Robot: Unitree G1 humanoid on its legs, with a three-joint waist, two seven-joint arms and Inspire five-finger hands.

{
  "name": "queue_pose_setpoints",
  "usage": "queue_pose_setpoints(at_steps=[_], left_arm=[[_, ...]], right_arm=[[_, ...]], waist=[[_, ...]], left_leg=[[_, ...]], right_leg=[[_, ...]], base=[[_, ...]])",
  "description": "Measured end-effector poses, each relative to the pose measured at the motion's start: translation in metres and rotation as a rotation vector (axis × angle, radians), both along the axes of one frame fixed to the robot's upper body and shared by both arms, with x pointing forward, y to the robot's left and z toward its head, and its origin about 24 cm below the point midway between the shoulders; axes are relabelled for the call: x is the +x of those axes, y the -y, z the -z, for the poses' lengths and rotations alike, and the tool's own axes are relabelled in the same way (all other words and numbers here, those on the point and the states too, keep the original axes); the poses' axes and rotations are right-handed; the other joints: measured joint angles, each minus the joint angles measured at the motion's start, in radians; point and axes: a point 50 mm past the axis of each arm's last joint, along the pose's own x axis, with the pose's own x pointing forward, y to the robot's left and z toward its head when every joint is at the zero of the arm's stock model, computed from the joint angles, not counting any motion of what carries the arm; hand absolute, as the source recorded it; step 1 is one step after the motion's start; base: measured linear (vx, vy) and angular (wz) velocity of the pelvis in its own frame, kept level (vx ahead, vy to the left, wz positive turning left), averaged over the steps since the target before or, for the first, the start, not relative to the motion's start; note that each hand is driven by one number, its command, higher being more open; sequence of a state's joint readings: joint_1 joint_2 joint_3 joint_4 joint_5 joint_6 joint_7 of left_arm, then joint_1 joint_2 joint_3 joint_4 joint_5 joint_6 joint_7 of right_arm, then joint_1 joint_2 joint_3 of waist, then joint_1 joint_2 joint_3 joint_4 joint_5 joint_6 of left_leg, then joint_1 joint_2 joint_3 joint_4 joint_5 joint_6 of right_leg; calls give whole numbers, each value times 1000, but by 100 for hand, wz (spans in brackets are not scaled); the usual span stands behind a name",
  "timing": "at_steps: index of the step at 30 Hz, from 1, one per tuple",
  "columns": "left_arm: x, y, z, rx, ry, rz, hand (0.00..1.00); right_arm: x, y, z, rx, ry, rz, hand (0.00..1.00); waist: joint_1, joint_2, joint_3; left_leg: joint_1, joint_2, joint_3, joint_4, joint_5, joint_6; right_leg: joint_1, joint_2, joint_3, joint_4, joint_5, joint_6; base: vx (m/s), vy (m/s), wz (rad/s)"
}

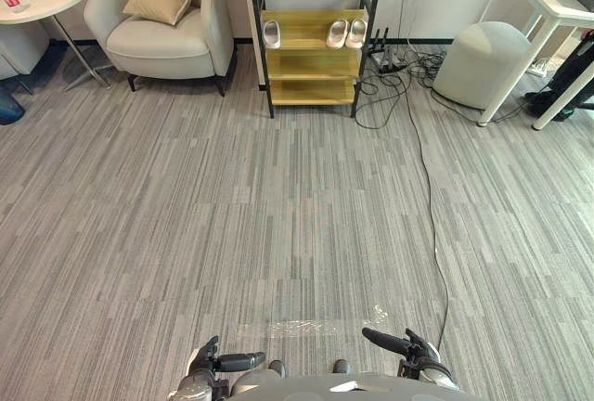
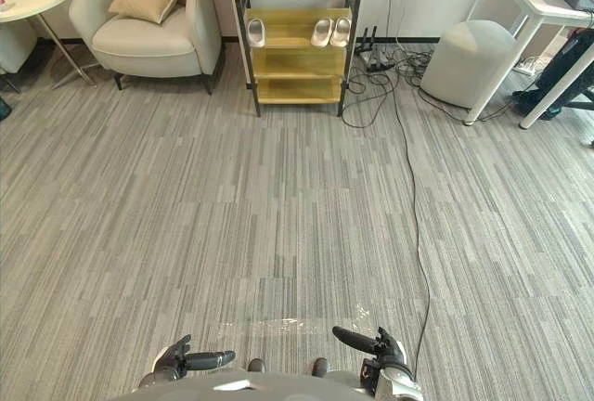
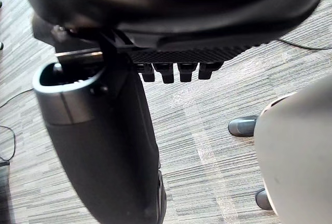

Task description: Organize the slippers on the shoe rack

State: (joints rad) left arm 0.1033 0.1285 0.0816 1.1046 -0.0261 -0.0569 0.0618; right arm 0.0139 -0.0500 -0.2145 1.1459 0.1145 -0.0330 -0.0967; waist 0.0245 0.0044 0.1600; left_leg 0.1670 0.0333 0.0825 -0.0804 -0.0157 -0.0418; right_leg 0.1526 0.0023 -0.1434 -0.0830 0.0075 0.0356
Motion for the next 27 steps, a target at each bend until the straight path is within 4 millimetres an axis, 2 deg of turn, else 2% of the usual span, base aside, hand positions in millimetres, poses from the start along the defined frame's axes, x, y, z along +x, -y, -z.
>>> queue_pose_setpoints(at_steps=[14,27], left_arm=[[0,1,0,11,-6,36,100],[0,0,0,14,-8,33,100]], right_arm=[[-1,0,0,-2,-2,-2,100],[-1,-1,1,1,-10,-6,100]], waist=[[1,4,-5],[9,-4,-13]], left_leg=[[1,0,5,0,0,0],[-14,0,15,3,-8,7]], right_leg=[[0,0,3,0,0,0],[-18,1,14,-1,0,0]], base=[[-3,0,0],[0,0,-2]])
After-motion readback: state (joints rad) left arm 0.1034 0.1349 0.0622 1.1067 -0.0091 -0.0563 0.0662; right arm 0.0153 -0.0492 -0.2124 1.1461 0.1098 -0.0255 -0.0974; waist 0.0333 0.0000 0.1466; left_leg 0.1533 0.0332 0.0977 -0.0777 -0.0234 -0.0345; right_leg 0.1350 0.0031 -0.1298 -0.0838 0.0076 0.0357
